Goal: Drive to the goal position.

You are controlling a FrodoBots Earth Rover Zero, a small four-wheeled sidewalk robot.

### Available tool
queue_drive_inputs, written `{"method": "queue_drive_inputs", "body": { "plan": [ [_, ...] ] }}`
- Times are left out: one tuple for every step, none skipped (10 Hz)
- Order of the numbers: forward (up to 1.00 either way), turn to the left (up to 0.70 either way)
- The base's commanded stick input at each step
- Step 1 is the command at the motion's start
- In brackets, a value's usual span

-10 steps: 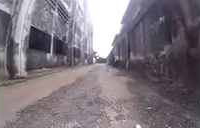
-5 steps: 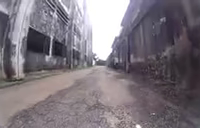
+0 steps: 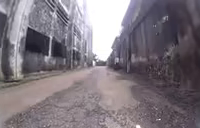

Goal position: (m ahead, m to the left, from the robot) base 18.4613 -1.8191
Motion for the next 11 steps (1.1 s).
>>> {"method": "queue_drive_inputs", "body": {
  "plan": [
    [0.30, 0.60],
    [0.30, 0.60],
    [0.30, 0.60],
    [0.30, 0.00],
    [0.30, 0.00],
    [0.30, 0.00],
    [0.30, 0.00],
    [0.30, 0.00],
    [0.30, 0.00],
    [0.30, 0.00],
    [0.30, 0.00]
  ]
}}
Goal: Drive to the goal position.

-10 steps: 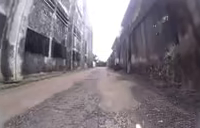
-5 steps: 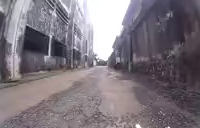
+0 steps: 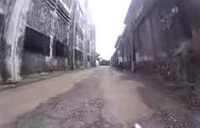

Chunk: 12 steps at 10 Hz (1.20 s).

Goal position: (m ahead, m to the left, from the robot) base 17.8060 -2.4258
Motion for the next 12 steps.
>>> {"method": "queue_drive_inputs", "body": {
  "plan": [
    [0.30, 0.00],
    [0.30, 0.00],
    [0.30, 0.00],
    [0.30, 0.00],
    [0.30, 0.00],
    [0.30, 0.00],
    [0.30, 0.00],
    [0.30, 0.00],
    [0.30, 0.00],
    [0.30, 0.00],
    [0.30, 0.00],
    [0.30, 0.00]
  ]
}}
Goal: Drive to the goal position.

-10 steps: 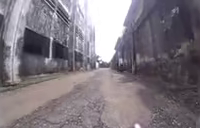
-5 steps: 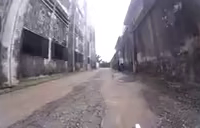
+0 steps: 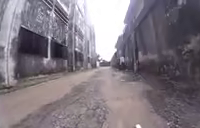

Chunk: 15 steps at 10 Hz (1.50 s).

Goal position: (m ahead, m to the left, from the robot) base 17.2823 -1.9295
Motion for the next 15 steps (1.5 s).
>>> {"method": "queue_drive_inputs", "body": {
  "plan": [
    [0.30, 0.00],
    [0.30, 0.00],
    [0.30, 0.00],
    [0.30, 0.00],
    [0.30, 0.00],
    [0.30, 0.00],
    [0.30, 0.00],
    [0.30, 0.00],
    [0.30, 0.00],
    [0.30, 0.00],
    [0.30, 0.00],
    [0.30, 0.00],
    [0.30, 0.00],
    [0.30, 0.00],
    [0.30, 0.00]
  ]
}}
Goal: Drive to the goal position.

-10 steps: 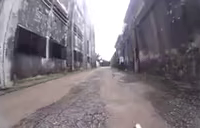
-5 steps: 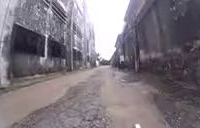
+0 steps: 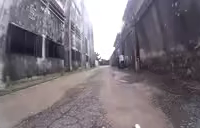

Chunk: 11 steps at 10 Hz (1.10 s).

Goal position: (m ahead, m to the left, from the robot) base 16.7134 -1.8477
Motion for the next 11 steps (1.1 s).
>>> {"method": "queue_drive_inputs", "body": {
  "plan": [
    [0.30, 0.00],
    [0.30, 0.00],
    [0.30, 0.00],
    [0.30, 0.00],
    [0.30, 0.00],
    [0.30, 0.00],
    [0.30, 0.00],
    [0.30, 0.00],
    [0.30, 0.00],
    [0.30, 0.00],
    [0.30, 0.00]
  ]
}}
